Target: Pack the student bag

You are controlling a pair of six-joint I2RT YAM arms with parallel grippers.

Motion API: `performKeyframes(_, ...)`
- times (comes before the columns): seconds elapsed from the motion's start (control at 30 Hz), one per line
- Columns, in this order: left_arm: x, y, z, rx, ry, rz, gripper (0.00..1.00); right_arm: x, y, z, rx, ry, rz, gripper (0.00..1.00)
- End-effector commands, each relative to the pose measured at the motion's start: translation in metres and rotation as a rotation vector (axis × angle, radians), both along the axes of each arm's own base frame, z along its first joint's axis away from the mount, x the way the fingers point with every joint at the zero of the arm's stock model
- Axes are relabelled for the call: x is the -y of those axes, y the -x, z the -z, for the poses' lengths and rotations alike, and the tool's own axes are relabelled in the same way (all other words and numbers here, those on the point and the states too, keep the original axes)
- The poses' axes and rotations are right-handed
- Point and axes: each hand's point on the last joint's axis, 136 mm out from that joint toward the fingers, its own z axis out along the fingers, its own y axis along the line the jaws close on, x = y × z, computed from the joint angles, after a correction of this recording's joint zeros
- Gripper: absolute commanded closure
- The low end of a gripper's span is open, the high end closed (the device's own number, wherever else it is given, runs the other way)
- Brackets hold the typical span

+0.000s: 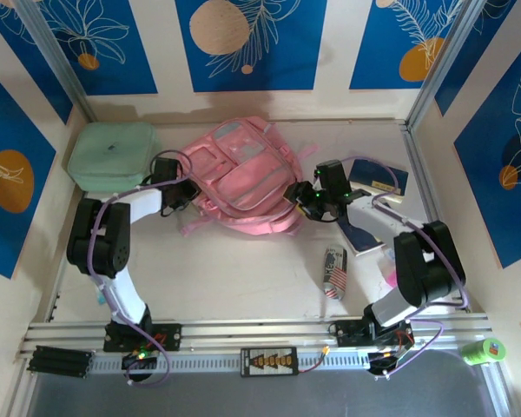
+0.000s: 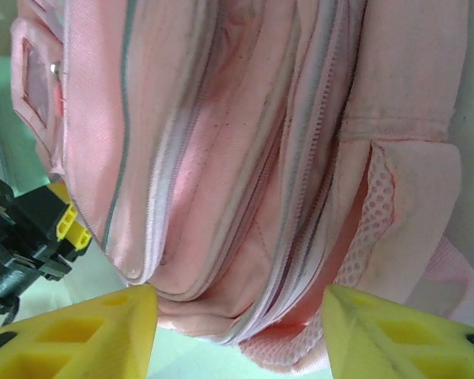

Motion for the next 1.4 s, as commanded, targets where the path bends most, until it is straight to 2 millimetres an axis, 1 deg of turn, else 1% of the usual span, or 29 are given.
performKeyframes(0.0, 0.000, -0.005, 0.001, 0.012, 0.017, -0.002, 0.78, -0.007, 0.004, 0.012, -0.052, -0.035, -0.032, 0.46)
performKeyframes(0.13, 0.003, -0.004, -0.008, 0.027, 0.033, 0.009, 0.90, -0.007, 0.001, 0.026, -0.098, -0.020, -0.027, 0.50)
performKeyframes(0.27, 0.003, -0.001, -0.020, 0.045, 0.015, 0.040, 0.99, -0.007, -0.013, 0.033, -0.094, -0.017, -0.029, 0.53)
performKeyframes(0.37, 0.005, 0.002, -0.028, 0.042, 0.006, 0.070, 1.00, -0.007, -0.027, 0.035, -0.080, -0.029, -0.031, 0.56)
performKeyframes(0.43, 0.010, 0.004, -0.033, 0.046, 0.034, 0.091, 1.00, -0.004, -0.039, 0.037, -0.064, -0.021, -0.028, 0.56)
performKeyframes(0.53, 0.020, 0.011, -0.041, 0.053, 0.069, 0.123, 1.00, 0.005, -0.061, 0.038, -0.028, -0.004, -0.022, 0.56)
performKeyframes(0.63, 0.032, 0.021, -0.040, 0.033, 0.079, 0.164, 1.00, 0.016, -0.087, 0.034, -0.004, -0.025, -0.011, 0.57)
performKeyframes(0.7, 0.042, 0.031, -0.035, 0.002, 0.092, 0.193, 1.00, 0.023, -0.101, 0.031, -0.008, -0.064, -0.006, 0.59)
performKeyframes(0.8, 0.062, 0.038, -0.033, -0.006, 0.120, 0.218, 1.00, 0.035, -0.109, 0.027, -0.010, -0.049, 0.005, 0.59)
performKeyframes(0.87, 0.073, 0.040, -0.034, 0.001, 0.139, 0.215, 1.00, 0.042, -0.107, 0.022, 0.000, -0.001, 0.008, 0.60)
performKeyframes(0.93, 0.081, 0.039, -0.036, 0.015, 0.157, 0.195, 1.00, 0.052, -0.101, 0.012, 0.016, 0.062, 0.016, 0.58)
performKeyframes(1.03, 0.088, 0.034, -0.042, 0.048, 0.197, 0.154, 1.00, 0.069, -0.087, -0.005, 0.030, 0.172, 0.035, 0.55)
performKeyframes(1.1, 0.092, 0.030, -0.049, 0.068, 0.227, 0.135, 1.00, 0.078, -0.073, -0.018, 0.028, 0.233, 0.039, 0.53)
performKeyframes(1.17, 0.096, 0.028, -0.054, 0.082, 0.248, 0.136, 1.00, 0.078, -0.059, -0.028, 0.028, 0.274, 0.019, 0.53)
performKeyframes(1.2, 0.097, 0.027, -0.056, 0.085, 0.250, 0.139, 1.00, 0.075, -0.052, -0.032, 0.037, 0.292, 0.000, 0.52)
performKeyframes(1.27, 0.096, 0.027, -0.055, 0.086, 0.234, 0.143, 1.00, 0.066, -0.041, -0.033, 0.045, 0.316, -0.048, 0.51)
performKeyframes(1.3, 0.093, 0.027, -0.053, 0.078, 0.206, 0.139, 1.00, 0.063, -0.036, -0.032, 0.038, 0.320, -0.060, 0.51)
performKeyframes(1.37, 0.081, 0.029, -0.045, 0.058, 0.136, 0.127, 1.00, 0.065, -0.032, -0.028, 0.022, 0.318, -0.050, 0.51)
